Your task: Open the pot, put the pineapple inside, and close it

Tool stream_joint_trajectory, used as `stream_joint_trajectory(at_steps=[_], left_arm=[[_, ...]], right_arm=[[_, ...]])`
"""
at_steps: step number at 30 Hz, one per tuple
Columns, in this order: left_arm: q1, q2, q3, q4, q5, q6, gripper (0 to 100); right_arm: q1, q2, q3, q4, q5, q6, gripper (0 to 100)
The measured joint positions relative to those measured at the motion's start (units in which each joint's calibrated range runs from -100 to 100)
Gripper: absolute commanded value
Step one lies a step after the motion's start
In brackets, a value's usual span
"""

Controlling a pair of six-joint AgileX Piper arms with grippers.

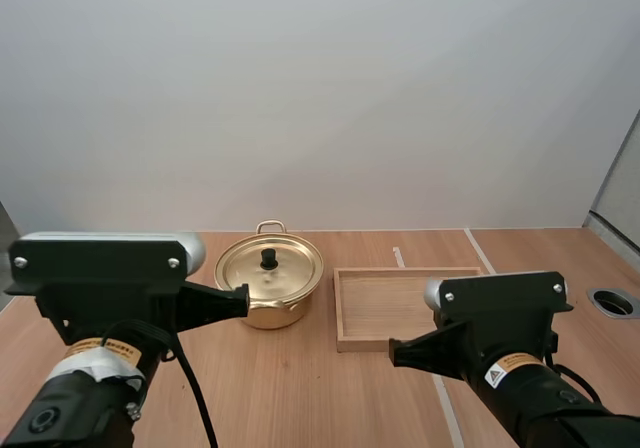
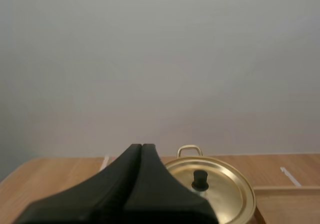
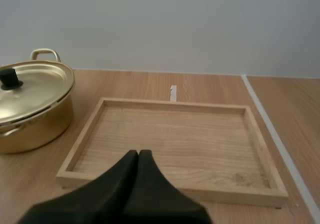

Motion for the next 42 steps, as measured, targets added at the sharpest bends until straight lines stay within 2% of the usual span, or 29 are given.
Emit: stream_joint_trajectory(at_steps=[5,10,17,42], left_arm=[[-1.17,0.0,5.4,0.0,0.1,0.1,0],[-1.25,0.0,8.2,0.0,0.1,0.1,0],[-1.25,0.0,11.3,0.0,-0.3,0.3,0],[-1.25,0.0,11.5,0.6,0.1,0.3,0]], right_arm=[[0.0,0.0,1.5,-0.8,-0.7,0.0,0],[-0.2,-0.7,1.5,-0.9,-1.0,0.0,0],[-0.9,-8.2,1.7,-0.9,3.6,0.0,0],[-0.9,-8.8,1.7,-0.9,5.4,0.0,0]])
